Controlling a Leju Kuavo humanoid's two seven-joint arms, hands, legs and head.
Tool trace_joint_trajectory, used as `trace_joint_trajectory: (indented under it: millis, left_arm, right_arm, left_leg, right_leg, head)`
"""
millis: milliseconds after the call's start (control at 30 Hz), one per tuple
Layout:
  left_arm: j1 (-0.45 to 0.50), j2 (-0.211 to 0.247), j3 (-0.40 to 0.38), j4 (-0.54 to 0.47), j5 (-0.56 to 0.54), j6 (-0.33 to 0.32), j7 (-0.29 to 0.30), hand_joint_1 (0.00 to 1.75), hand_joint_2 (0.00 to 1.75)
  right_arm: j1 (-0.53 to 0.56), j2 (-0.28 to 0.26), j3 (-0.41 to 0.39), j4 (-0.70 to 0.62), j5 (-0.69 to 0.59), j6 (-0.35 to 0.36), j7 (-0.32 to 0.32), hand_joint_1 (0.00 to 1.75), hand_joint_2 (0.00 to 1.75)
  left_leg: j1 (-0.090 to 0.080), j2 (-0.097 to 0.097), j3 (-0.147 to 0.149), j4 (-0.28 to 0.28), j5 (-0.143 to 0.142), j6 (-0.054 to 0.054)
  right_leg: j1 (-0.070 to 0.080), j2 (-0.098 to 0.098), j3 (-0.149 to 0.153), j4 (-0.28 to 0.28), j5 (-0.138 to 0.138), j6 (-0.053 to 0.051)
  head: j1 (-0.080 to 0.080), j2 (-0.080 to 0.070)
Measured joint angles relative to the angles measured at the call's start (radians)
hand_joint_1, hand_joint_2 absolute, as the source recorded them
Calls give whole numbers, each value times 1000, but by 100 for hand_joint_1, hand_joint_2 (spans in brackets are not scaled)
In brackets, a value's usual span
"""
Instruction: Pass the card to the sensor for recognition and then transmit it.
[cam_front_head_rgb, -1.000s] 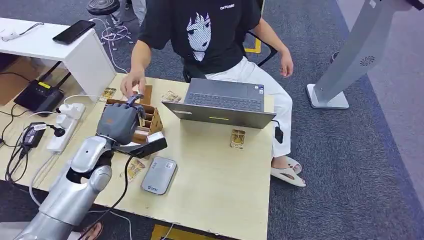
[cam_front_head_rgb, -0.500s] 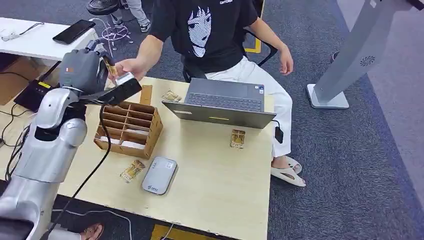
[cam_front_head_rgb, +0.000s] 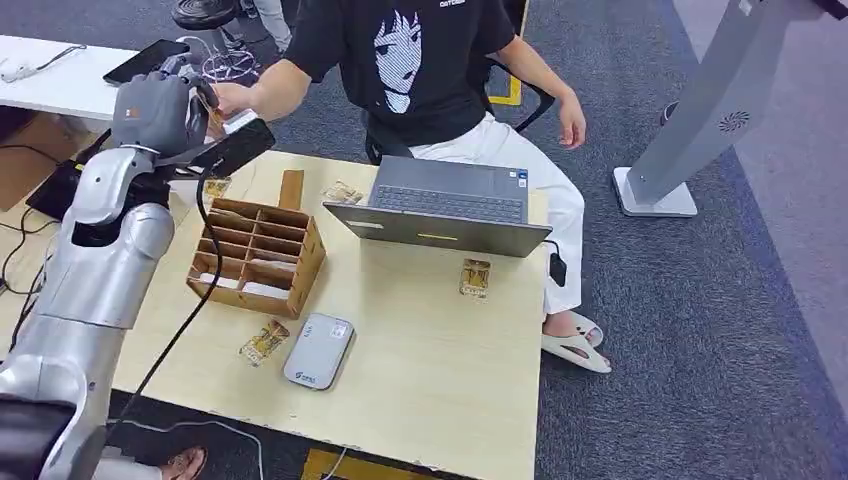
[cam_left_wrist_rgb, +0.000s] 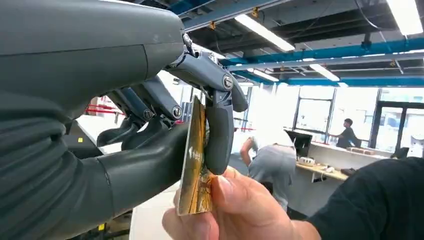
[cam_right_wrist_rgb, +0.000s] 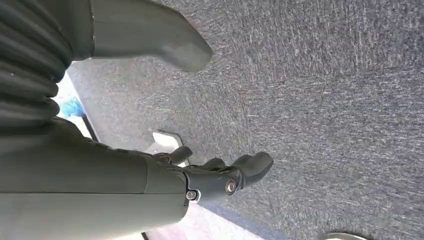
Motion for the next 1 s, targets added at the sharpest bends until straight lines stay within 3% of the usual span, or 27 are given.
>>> trace_joint_trajectory:
  millis: [67, 100, 133, 200, 233, 400, 833, 1000]
  left_arm:
    - [0, -3, 0, 8, -1, 4, 0, 175, 175]
    - [1, -5, 0, 12, 0, 10, -2, 154, 175]
    - [2, -7, 0, 14, 0, 19, -3, 0, 175]
    - [8, -9, 0, 14, 2, 36, -13, 0, 175]
    - [13, -12, 0, 14, 2, 53, -16, 0, 0]
    - [49, -23, 5, -9, 2, 97, -24, 0, 0]
    - [122, -42, 16, -67, -20, 130, -37, 0, 0]
    - [295, -2, 52, -181, 14, 243, -127, 0, 0]
  right_arm:
    - [0, 0, 0, 0, 0, 0, 1, 0, 175]
    - [0, 0, 0, 0, 0, 0, 2, 0, 175]
    - [0, 0, 0, 0, 0, 0, 4, 0, 175]
    - [0, -1, 0, 0, 1, 2, 6, 0, 175]
    - [0, -1, 0, 0, 3, 5, 10, 0, 175]
    - [0, -1, 0, 0, 6, 9, 7, 0, 175]
    - [0, -2, 0, 0, -3, 10, 4, 0, 175]
    - [1, 2, -5, 0, -31, -4, 15, 0, 175]
  left_leg:
    - [0, 0, 0, 0, 0, 0]
    - [0, 0, -1, 0, 0, 0]
    - [0, 0, -1, 0, 0, 0]
    - [0, 0, -1, 0, 0, 0]
    - [0, 0, -1, 0, 0, 0]
    - [0, 0, -2, 0, 0, 0]
    - [0, 0, -2, 0, 0, 0]
    - [0, 4, 0, -2, -2, -1]
  right_leg:
    - [0, 0, 0, 0, 0, 0]
    - [0, 0, 0, 0, 0, 0]
    - [0, 0, -1, 0, 0, 0]
    - [0, 0, -1, 0, 0, 0]
    - [0, 0, -1, 0, 0, 0]
    - [0, 0, -1, 0, 0, 0]
    - [0, 0, -1, 0, 0, 0]
    - [0, 5, -1, 0, -1, 0]
  head:
    - [0, 0]
    - [0, 0]
    - [0, 0]
    - [0, 0]
    - [0, 0]
    - [0, 0]
    - [0, 0]
    - [0, 0]
